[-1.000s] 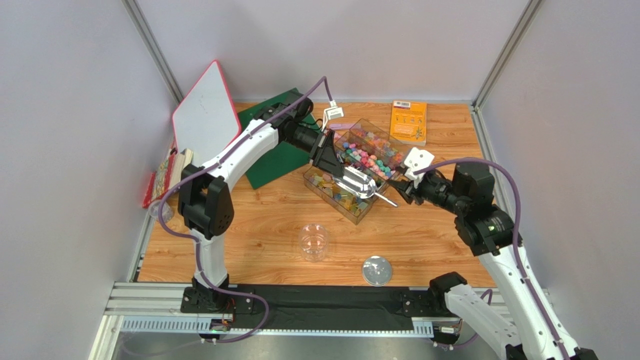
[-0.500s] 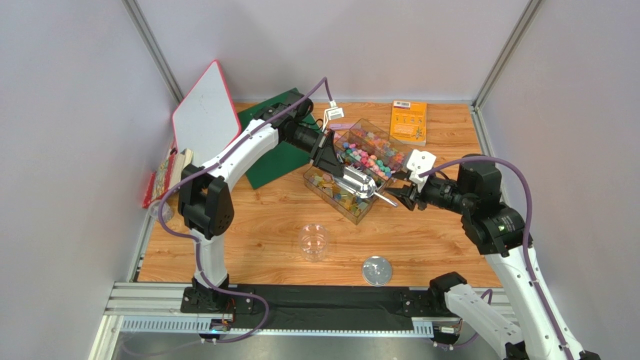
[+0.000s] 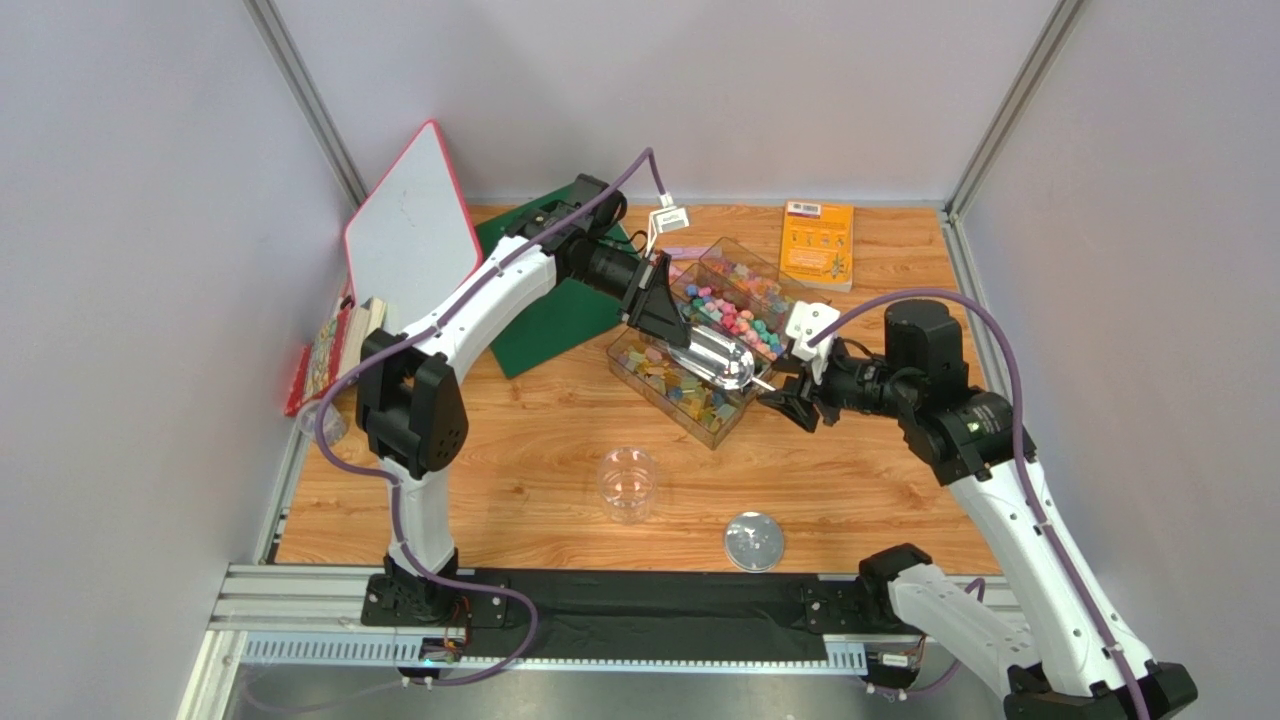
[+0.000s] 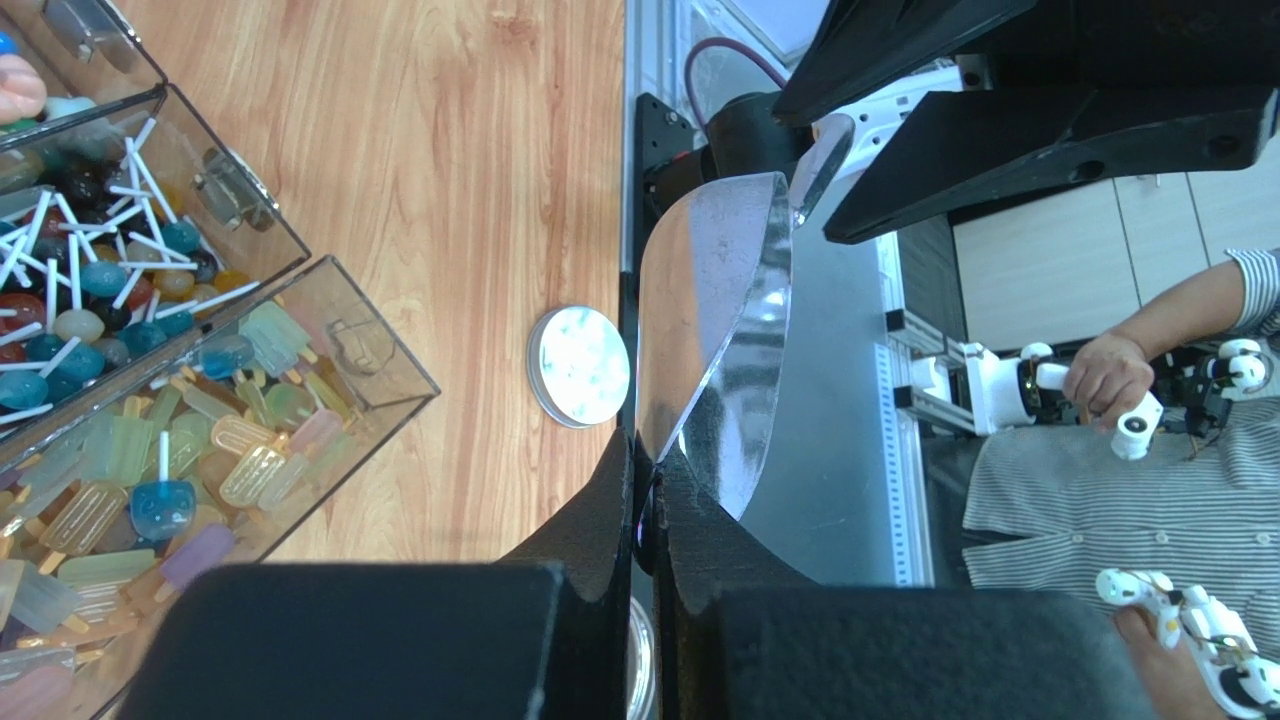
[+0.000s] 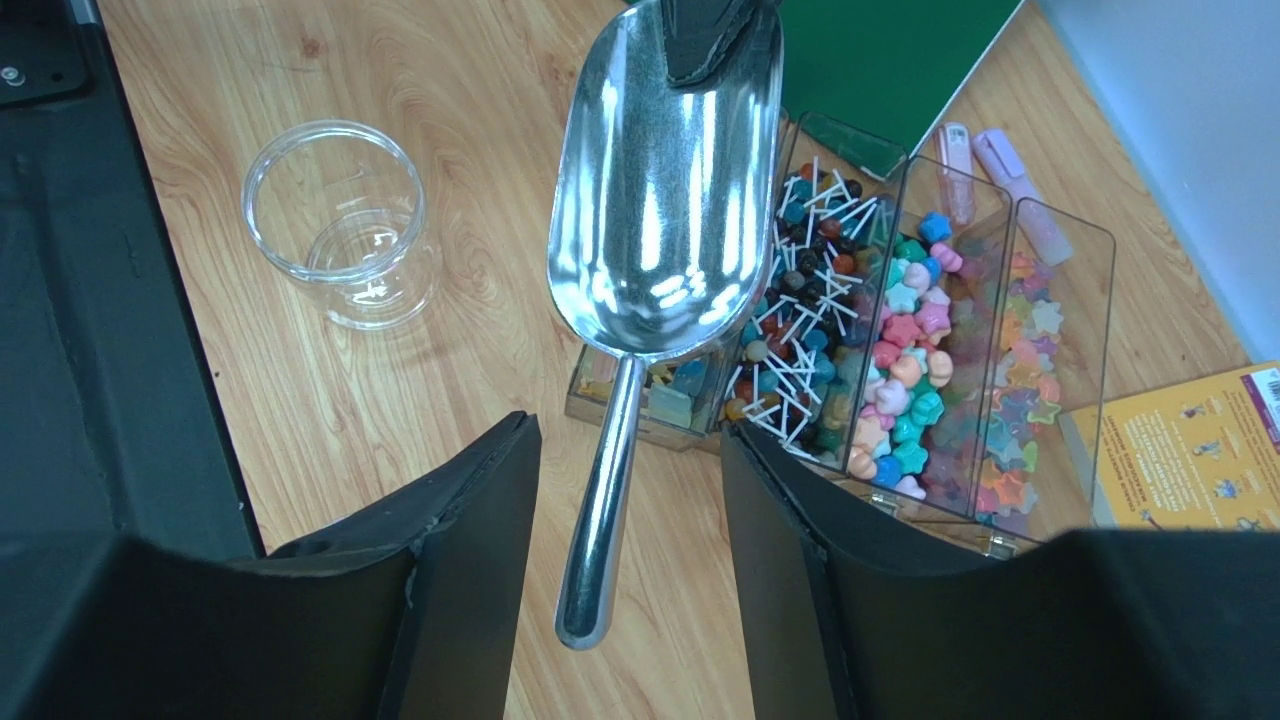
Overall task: Pack the candies
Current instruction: Pick up the spatula from the center of the board.
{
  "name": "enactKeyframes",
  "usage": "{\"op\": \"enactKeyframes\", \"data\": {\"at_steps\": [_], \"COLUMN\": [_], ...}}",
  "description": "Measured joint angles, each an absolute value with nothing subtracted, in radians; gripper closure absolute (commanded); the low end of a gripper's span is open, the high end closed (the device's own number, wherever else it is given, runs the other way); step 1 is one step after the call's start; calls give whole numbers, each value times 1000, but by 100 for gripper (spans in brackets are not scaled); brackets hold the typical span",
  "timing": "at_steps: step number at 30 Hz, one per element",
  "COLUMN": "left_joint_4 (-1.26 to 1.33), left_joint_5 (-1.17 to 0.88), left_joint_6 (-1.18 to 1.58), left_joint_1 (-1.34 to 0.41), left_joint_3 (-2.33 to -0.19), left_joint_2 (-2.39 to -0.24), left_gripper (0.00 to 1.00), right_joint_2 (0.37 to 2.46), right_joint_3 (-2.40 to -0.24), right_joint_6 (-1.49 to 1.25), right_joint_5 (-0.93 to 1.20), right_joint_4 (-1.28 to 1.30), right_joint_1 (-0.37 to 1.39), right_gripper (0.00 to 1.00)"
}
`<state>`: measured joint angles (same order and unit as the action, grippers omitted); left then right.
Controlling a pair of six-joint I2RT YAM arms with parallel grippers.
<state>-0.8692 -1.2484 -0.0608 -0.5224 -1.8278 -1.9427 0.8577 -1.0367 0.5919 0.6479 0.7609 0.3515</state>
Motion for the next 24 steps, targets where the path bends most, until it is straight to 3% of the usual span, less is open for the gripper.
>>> {"op": "enactKeyframes", "data": {"at_steps": [12, 24], "left_joint_4": [-861, -848], "left_joint_5": [-1248, -1229], "left_joint_6": [-50, -46], "left_joint_1": [-522, -521], "left_joint_3": [-1828, -1828], "left_joint_2": [-1942, -1943], "left_gripper": [100, 100], "right_joint_2": [900, 937], "right_joint_3": [-1028, -1028], "right_joint_6": [592, 602], "right_joint_5": [647, 631], "right_joint_4": [733, 724], "right_joint_1": [357, 365], "right_gripper": [62, 90]}}
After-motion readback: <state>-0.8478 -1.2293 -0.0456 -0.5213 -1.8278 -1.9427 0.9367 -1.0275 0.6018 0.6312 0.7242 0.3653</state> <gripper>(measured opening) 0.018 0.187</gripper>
